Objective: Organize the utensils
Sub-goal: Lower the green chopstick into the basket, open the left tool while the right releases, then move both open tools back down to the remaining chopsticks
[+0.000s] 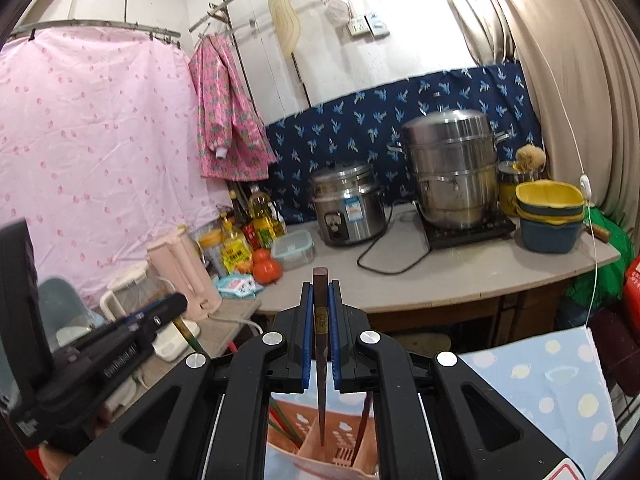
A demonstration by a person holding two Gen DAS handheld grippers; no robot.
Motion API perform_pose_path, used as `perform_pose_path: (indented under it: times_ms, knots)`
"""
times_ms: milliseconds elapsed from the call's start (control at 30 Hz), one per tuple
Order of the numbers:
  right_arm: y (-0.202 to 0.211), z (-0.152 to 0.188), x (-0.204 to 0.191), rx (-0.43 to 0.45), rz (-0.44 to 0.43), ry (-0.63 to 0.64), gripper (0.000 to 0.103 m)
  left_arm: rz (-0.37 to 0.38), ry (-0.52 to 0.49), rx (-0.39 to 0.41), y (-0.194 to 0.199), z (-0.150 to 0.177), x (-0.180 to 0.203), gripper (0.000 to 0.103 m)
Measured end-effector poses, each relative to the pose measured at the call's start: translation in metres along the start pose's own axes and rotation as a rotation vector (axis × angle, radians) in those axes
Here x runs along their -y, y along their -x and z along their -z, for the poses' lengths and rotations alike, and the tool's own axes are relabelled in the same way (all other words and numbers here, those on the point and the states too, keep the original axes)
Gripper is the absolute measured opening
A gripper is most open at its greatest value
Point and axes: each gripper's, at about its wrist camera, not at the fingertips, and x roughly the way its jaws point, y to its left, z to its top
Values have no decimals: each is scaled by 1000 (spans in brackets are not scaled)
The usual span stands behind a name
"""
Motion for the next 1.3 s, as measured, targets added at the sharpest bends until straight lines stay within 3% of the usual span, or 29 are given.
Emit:
perform_pose_path:
  times_ms: [333, 367, 400, 467, 933, 1300]
  knots:
    - [-13, 41, 7, -81, 48, 21, 8, -10, 10, -34, -3, 22, 0, 7]
    - [-12, 43, 7, -77, 59, 26, 14, -14, 12, -32, -2, 23, 0, 9]
    - [-11, 43, 8, -78, 67, 30, 25, -25, 13, -30, -1, 25, 0, 14]
    - [-4, 44, 11, -63, 76, 17, 50, -50, 29, -19, 2, 27, -2, 55]
    - [41, 60, 12, -61, 89, 30, 52, -63, 19, -28, 34, 45, 2, 56]
    - [92, 108, 8, -120, 115, 58, 52, -60, -4, -103, 75, 96, 8, 56]
